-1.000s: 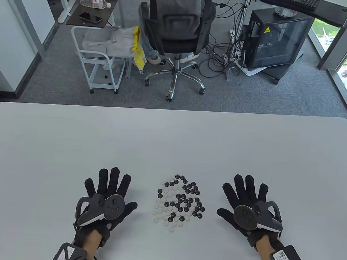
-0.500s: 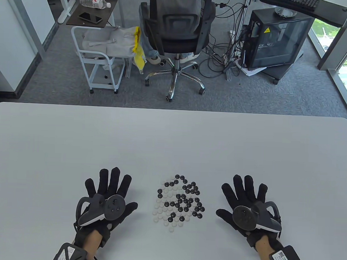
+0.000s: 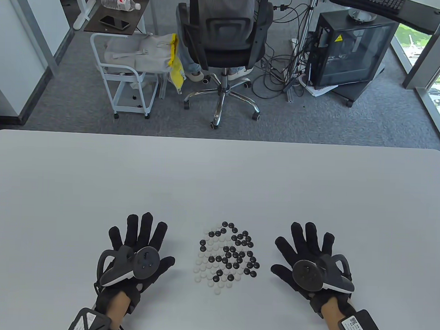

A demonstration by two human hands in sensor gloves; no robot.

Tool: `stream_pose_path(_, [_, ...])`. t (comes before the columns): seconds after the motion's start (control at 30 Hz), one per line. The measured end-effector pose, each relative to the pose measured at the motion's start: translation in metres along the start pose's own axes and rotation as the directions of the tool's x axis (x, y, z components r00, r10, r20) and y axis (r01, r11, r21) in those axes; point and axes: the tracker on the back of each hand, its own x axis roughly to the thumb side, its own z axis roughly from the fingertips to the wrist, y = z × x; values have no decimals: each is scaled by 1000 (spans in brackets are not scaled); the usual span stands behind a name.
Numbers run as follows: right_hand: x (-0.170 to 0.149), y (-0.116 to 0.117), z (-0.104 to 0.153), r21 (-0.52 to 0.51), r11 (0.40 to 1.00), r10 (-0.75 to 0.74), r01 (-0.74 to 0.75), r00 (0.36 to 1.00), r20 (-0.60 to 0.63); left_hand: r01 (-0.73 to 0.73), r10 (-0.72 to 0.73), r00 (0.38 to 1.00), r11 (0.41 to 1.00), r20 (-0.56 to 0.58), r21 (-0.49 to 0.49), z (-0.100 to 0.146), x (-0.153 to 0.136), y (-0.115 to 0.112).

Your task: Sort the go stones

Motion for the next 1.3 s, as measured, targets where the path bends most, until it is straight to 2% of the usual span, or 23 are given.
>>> stream_pose_path(0.1, [13,-20,-22,-7,999,-47,48,997,56,-8,8,1000,1000,4,7,-2,1,0])
stream_pose_path(0.2, [21,-38,-61,90,993,-82,78,996,44,-5,5,1000,1000,1,-6,-4,1,-2])
stream_pose_path(0.27, [22,-40,-80,161,979,-125,122,992,12,-7,7,1000,1000,-3,-11,-4,0,-3])
stream_pose_path(0.3, [22,-37,-102,262,946,-188,189,982,-30,-12,12,1000,1000,-7,-17,-5,-2,-3])
stream_pose_path(0.37, [21,-29,-127,352,899,-245,260,966,-86,-19,19,1000,1000,-11,-17,-5,-3,-4])
stream_pose_path(0.5, [21,-4,-165,416,863,-239,285,958,-160,-25,25,1000,1000,-10,-16,-6,-4,-3])
stream_pose_path(0.6, [18,19,-182,442,843,-237,306,949,-206,-22,22,1000,1000,-4,-19,-6,-3,-4])
stream_pose_path(0.83, [7,52,-199,460,810,-254,362,925,-281,-26,26,1000,1000,4,2,-1,-4,0])
stream_pose_path(0.93, [-2,51,-202,420,823,-255,381,910,-326,-26,26,1000,1000,8,0,-1,-4,-1])
stream_pose_path(1.0, [-14,45,-201,413,845,-192,340,913,-359,-22,22,1000,1000,8,-6,-1,-4,-2])
stream_pose_path(1.13, [-47,30,-183,408,863,-93,296,889,-447,-29,29,1000,1000,2,-11,-2,-5,-3])
stream_pose_path(1.3, [-101,12,-139,393,865,-19,312,803,-595,-32,32,999,999,-4,-8,-1,-7,-2])
